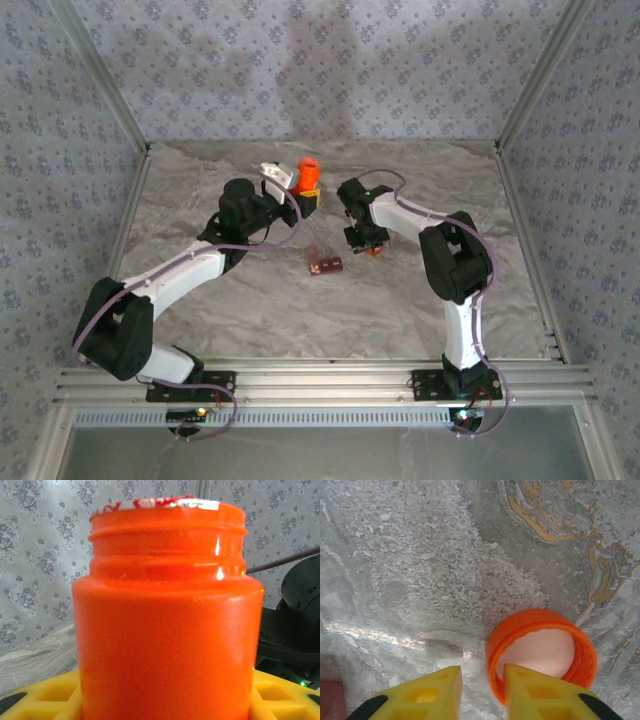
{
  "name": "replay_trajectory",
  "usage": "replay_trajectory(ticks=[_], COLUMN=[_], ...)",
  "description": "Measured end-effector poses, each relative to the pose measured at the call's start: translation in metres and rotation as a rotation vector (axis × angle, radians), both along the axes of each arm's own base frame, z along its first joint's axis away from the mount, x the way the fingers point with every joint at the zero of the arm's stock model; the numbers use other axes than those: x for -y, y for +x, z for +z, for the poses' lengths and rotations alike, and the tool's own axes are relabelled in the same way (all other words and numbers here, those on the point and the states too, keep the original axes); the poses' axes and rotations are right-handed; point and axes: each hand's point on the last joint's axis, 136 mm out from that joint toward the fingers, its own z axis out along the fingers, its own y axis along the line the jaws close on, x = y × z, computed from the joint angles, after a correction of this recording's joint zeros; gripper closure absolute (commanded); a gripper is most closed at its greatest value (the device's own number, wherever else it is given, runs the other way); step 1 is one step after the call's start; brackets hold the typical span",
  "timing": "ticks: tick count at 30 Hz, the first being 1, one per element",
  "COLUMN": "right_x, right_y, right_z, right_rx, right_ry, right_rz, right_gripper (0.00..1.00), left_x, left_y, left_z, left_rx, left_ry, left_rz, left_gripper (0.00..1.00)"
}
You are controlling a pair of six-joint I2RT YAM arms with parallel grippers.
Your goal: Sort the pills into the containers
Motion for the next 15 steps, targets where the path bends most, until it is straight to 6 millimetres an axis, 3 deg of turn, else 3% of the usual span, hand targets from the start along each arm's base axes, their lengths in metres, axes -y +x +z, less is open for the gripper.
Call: replay_trajectory(ticks=[5,11,15], right_x=[0.000,-0.010,-0.024], right_y=[0.001,0.004,0.005], right_z=[-0.001,0.003,0.020], right_rx=[0.000,0.001,0.013], right_ry=[0.001,0.086,0.262], right_rz=[0.005,0.007,-0.027], right_gripper=[1.00,1.00,1.00], left_x=[0.000,0.000,0.000], left_y=[0.000,0.000,0.000], left_z=[0.000,0.000,0.000], left_rx=[0.000,0.000,-0.002], left_ry=[0.000,0.000,0.001], left_rz=[0.000,0.000,0.000], left_gripper=[1.00,1.00,1.00])
